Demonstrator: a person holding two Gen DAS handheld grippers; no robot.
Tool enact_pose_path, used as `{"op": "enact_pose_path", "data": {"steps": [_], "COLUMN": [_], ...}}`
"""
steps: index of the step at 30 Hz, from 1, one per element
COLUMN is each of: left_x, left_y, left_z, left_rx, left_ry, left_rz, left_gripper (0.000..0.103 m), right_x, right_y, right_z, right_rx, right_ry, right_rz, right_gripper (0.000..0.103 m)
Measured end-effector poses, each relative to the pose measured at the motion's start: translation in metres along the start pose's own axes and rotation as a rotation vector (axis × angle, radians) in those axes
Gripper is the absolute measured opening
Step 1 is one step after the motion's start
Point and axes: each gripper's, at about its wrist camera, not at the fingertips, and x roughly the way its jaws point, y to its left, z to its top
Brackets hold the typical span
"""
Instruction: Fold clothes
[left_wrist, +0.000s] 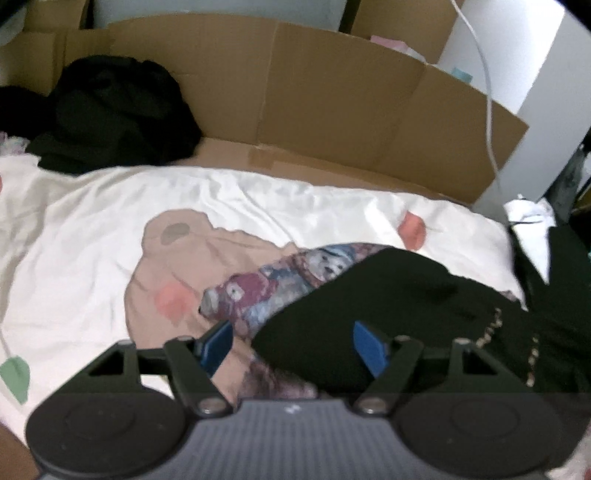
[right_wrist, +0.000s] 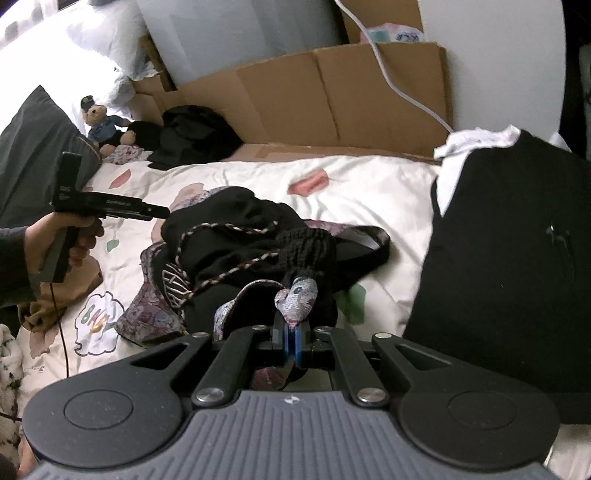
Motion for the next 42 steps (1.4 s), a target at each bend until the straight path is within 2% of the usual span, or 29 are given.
{"op": "enact_pose_path", "data": {"steps": [6,11,13,16,17,18,25,32,36,42], "left_x": [0.021,0.038,0.046,0.05,0.049,0.046,0.002,-0.057,-0.089,-0.139], "left_y": [0.0,0.006,0.007,0.012,0.013,0.013,0.021,0.032,0.044,0.07], "left_z": [0.001,-0.001,-0.003,-0.003,-0.002,0.0,0.005,-0.005,-0.014,-0.032], "left_rx": [0.014,-0.063,-0.083,-0.162,-0.173,-0.168,-0.176,-0.209,-0.236,-0.288], "left_ry": [0.019,0.047,0.069,0.085,0.079,0.07,-0.015,-0.034,-0.053,-0.089], "left_rz": [0.066,0.018,-0.015,-0.064,-0.076,-0.091,-0.199,-0.267,-0.27,-0.23], "left_gripper": [0.083,0.079,0.064,0.031,0.016,0.014,0.01,0.008,0.007,0.007], "right_x": [0.006,0.009,0.01,0.01,0.01,0.01,0.007,0.001,-0.002,-0.001], "right_y": [-0.012,-0.02,-0.022,-0.021,-0.019,-0.018,-0.01,0.008,0.021,0.041], "right_z": [-0.005,-0.006,-0.006,-0.005,-0.006,-0.007,-0.003,0.006,0.011,0.02], "right_rx": [0.014,0.032,0.042,0.059,0.063,0.066,0.069,0.032,0.004,-0.017], "right_ry": [0.018,0.032,0.033,0.025,0.024,0.023,0.001,-0.051,-0.077,-0.087], "right_rz": [0.006,0.003,0.001,0.006,0.008,0.01,0.014,0.032,0.053,0.091], "right_gripper": [0.003,0.003,0.003,0.003,0.003,0.003,0.003,0.003,0.003,0.003]}}
